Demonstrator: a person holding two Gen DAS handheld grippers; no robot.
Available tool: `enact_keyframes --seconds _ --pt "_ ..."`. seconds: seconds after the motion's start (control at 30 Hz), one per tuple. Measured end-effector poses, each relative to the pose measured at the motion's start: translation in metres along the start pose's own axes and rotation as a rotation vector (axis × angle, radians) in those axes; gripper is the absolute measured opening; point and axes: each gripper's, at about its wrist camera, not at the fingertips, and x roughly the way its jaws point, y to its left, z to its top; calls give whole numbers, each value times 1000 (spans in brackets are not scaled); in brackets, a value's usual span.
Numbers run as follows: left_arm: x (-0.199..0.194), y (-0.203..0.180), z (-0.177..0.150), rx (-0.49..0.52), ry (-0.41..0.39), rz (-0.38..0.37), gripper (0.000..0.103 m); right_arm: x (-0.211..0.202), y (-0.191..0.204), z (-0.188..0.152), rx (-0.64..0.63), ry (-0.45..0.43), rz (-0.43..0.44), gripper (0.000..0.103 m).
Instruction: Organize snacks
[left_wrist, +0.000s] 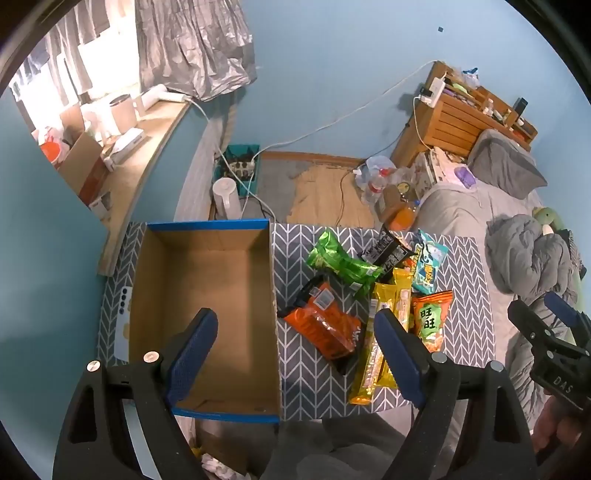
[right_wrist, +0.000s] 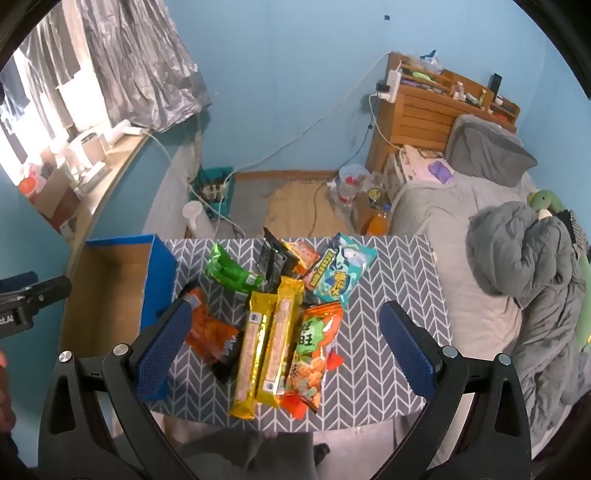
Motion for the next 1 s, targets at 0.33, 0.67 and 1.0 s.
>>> enact_keyframes --seconds 0.33,0.67,1.0 --pt "6 3 10 5 6 -20 88 5 -1 3 7 12 11 100" --pt "9 -4 9 10 7 -19 88 7 1 1 0 11 8 100" --pt "11 -6 12 12 11 -17 88 11 0 1 4 18 14 100"
